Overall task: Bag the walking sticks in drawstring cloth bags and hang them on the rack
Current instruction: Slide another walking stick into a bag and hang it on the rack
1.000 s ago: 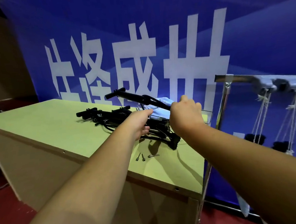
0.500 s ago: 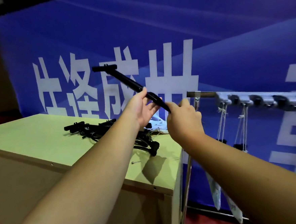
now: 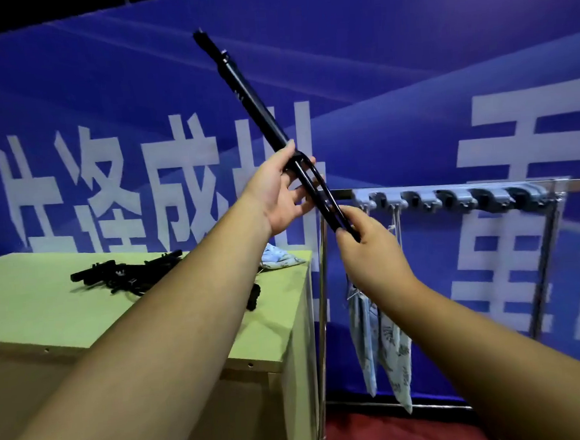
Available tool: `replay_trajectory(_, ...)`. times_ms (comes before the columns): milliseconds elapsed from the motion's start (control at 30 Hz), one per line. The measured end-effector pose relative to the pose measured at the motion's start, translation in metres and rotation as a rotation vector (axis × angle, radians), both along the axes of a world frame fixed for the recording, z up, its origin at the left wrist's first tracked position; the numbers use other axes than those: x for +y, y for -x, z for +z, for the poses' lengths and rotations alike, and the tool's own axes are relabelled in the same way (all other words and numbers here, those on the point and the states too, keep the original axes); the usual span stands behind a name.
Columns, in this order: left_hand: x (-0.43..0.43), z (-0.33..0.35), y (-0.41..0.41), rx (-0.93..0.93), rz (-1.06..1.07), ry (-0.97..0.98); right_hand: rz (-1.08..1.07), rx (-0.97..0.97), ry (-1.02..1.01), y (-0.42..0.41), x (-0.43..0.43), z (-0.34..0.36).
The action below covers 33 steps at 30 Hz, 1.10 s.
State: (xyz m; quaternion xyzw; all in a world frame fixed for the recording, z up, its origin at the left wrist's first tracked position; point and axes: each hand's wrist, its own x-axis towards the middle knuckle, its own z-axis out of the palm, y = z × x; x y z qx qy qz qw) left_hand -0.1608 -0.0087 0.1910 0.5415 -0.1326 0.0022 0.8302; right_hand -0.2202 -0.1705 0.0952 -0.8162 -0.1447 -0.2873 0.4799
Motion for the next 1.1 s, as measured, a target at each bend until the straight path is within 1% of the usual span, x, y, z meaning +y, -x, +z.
replay_trajectory(67, -0.012, -0.001, 0.004, 0.007, -0.03, -0.054, 0.01, 0.081, -0.065, 0.014, -0.016, -0.012)
replay_trajectory(167, -0.029, -0.005, 0.007, 0.028, -0.047, -0.166, -0.02, 0.225, -0.04, 0.028, -0.037, -0.029)
replay_trajectory(267, -0.049, -0.014, 0.007, 0.008, -0.046, -0.286, -0.038, 0.362, -0.12, 0.029, -0.052, -0.04)
replay_trajectory(367, -0.068, -0.023, 0.012, -0.039, -0.082, -0.42, -0.084, 0.372, -0.16, 0.018, -0.062, -0.04)
replay_trajectory(433, -0.074, -0.029, 0.015, -0.045, -0.099, -0.473, -0.072, 0.381, -0.231, 0.01, -0.067, -0.034)
replay_trajectory(533, -0.079, -0.039, 0.014, 0.031, -0.068, -0.431, -0.042, 0.463, -0.365, 0.0, -0.073, -0.035)
replay_trajectory(633, -0.077, -0.047, 0.014, 0.124, -0.097, -0.514, 0.012, 0.557, -0.484, -0.003, -0.075, -0.049)
replay_trajectory(767, -0.072, -0.062, 0.018, 0.2, -0.194, -0.616, 0.057, 0.718, -0.498, 0.0, -0.074, -0.067)
replay_trajectory(833, -0.077, -0.073, 0.02, 0.211, -0.198, -0.634, 0.005, 0.723, -0.456, -0.003, -0.073, -0.073)
replay_trajectory(900, -0.087, -0.086, 0.021, 0.213, -0.183, -0.663, -0.021, 0.679, -0.42, -0.007, -0.073, -0.077)
replay_trajectory(1000, -0.095, -0.106, 0.017, 0.201, -0.154, -0.685, 0.025, 0.639, -0.47, -0.013, -0.076, -0.082)
replay_trajectory(1100, -0.098, -0.125, 0.015, 0.171, -0.149, -0.751, 0.073, 0.617, -0.56, -0.015, -0.081, -0.087)
